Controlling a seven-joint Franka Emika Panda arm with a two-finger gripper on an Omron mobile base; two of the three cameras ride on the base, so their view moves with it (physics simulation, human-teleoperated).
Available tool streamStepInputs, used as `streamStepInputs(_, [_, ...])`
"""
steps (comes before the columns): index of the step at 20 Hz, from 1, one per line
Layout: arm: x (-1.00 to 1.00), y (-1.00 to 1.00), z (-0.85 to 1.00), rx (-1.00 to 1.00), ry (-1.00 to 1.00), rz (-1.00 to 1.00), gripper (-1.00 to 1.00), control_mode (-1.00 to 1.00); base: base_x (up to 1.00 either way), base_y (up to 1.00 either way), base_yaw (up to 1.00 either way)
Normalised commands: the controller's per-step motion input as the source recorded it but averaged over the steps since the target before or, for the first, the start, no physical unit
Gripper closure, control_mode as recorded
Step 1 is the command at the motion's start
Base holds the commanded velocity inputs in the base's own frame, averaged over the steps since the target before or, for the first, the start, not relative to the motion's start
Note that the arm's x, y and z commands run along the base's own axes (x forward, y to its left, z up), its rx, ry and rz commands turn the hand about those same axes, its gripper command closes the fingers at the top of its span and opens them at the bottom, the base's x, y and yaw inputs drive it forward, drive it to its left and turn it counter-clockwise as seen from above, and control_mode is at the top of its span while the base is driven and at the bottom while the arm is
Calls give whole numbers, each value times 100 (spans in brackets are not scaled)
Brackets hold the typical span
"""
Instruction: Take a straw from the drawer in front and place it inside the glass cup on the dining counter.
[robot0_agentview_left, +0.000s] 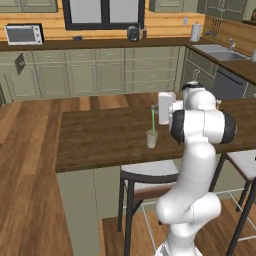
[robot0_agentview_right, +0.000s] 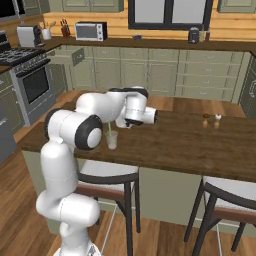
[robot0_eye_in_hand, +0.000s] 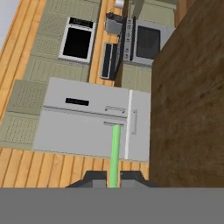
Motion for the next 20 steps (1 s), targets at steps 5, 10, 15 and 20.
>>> streamStepInputs(5, [28, -3, -22, 0, 0, 0, 100, -100, 0, 0, 0])
streamStepInputs(10, [20, 0, -18, 0, 0, 0, 100, -100, 0, 0, 0])
streamStepInputs(15, [8, -8, -4, 0, 0, 0, 100, -100, 0, 0, 0])
streamStepInputs(20, [0, -5, 0, 0, 0, 0, 100, -100, 0, 0, 0])
